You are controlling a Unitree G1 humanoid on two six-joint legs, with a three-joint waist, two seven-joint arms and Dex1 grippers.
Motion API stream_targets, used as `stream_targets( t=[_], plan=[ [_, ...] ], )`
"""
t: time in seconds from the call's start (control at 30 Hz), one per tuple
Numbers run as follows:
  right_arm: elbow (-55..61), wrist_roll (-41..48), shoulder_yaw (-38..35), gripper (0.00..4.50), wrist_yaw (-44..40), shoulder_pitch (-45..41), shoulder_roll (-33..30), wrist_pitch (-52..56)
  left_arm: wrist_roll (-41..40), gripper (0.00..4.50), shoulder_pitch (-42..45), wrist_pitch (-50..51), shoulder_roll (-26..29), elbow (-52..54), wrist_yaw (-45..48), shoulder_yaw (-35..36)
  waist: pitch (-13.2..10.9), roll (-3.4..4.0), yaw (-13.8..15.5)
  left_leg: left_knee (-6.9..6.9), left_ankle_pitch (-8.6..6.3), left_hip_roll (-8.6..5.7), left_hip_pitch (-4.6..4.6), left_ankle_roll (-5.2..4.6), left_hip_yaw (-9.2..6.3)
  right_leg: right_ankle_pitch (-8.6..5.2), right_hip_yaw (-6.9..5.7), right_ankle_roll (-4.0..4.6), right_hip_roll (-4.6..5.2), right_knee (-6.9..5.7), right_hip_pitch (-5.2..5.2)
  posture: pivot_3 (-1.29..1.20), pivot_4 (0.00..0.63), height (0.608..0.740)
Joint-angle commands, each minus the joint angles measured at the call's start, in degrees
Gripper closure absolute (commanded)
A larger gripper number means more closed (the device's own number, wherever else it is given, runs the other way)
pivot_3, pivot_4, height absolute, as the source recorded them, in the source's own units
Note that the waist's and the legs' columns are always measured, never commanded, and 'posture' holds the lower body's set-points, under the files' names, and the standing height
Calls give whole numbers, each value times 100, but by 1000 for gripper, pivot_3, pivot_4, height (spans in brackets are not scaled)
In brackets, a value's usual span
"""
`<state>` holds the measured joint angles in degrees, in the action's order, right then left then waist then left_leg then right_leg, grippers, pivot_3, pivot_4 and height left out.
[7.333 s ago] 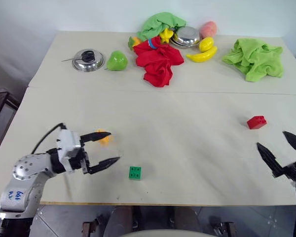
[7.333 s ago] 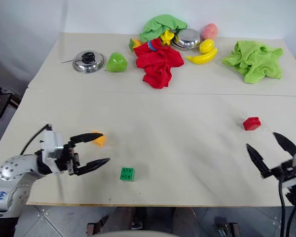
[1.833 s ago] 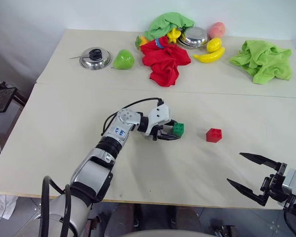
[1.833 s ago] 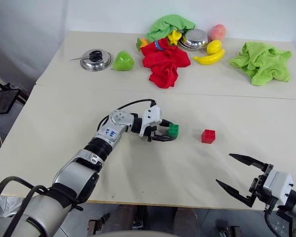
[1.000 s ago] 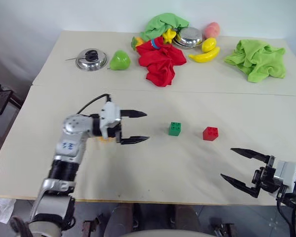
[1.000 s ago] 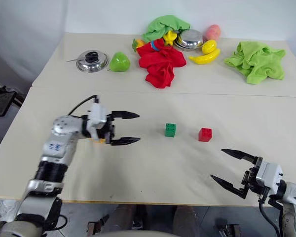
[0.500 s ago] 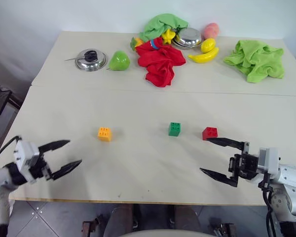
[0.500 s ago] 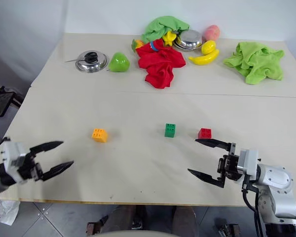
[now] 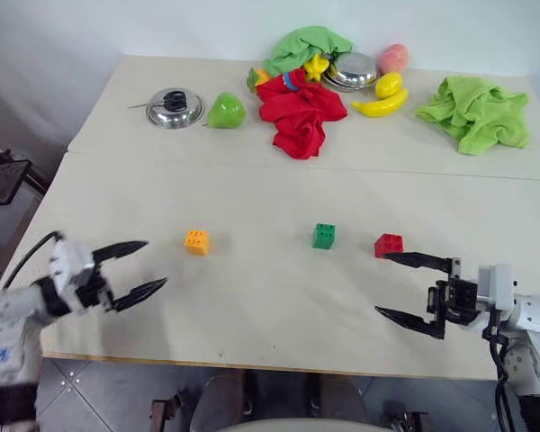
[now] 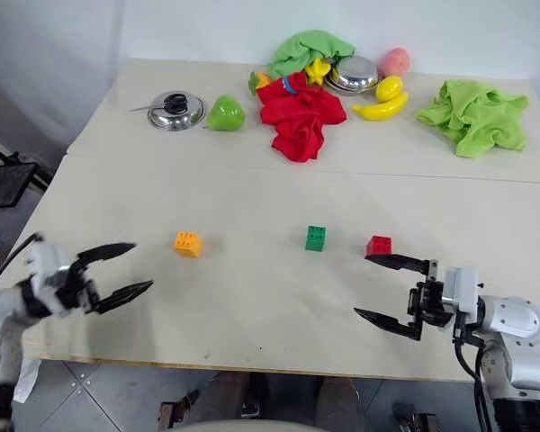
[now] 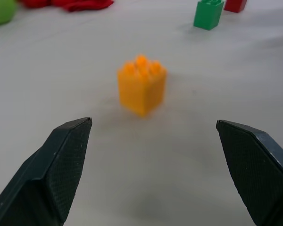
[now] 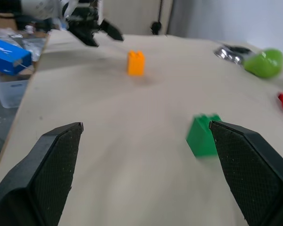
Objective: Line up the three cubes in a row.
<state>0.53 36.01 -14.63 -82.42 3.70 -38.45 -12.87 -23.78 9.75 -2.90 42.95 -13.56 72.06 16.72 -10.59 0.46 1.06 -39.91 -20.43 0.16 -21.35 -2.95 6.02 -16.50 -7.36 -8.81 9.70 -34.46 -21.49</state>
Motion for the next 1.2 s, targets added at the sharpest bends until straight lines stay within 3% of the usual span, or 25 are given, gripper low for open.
stream_targets(
  t=[0.03,0.23,0.37,0.53,0.6,0.77,1.0,1.2],
  plan=[
    [-244,36,-296,0,-279,43,-92,-337,361,9,637,-276,111,-744,554,-585,0,1,-67,3,0,0,1,0,9,0,-1,0,-4,1,-2,0,150,740],
    [-242,79,-541,0,-329,449,-60,-436,631,9,1765,-589,-181,-1916,923,-1135,-1,-2,-133,16,0,-4,6,0,29,0,-24,0,-12,8,-7,0,150,740],
    [-198,49,-665,0,-257,783,19,-546,745,834,2003,-929,-274,-2432,1178,-1306,-2,-3,-126,16,0,1,7,0,30,0,-23,0,-12,8,-7,0,150,740],
    [-193,14,-803,0,-138,1037,30,-679,745,2428,2195,-1126,-233,-2617,1428,-1336,-3,-6,-125,10,0,18,8,0,33,0,-18,0,-12,7,-7,0,150,740],
    [-226,-22,-925,0,-55,1194,65,-791,626,3019,2564,-773,-334,-2346,1669,-1471,-5,-9,-90,6,0,21,7,0,30,0,-20,0,-12,5,-6,0,150,740],
    [-113,-52,-1011,0,167,1338,96,-849,772,3024,3491,-555,-892,-2459,1765,-1917,-5,-11,32,-8,-2,13,1,-3,23,2,-18,-4,-10,3,-1,0,150,740],
    [190,-89,-1021,0,505,1358,66,-746,1714,3024,4758,-1368,-2049,-4427,1144,-2578,-10,-18,12,-6,-1,-17,-1,-4,27,2,-21,-5,-15,9,-2,0,150,740],
    [617,-79,-1114,0,904,1507,27,-524,2156,3024,5132,-1597,-2238,-5415,739,-2601,-13,-24,-40,-5,-1,-5,-4,-4,29,3,-23,-6,-20,16,-6,0,150,740]
  ],
)
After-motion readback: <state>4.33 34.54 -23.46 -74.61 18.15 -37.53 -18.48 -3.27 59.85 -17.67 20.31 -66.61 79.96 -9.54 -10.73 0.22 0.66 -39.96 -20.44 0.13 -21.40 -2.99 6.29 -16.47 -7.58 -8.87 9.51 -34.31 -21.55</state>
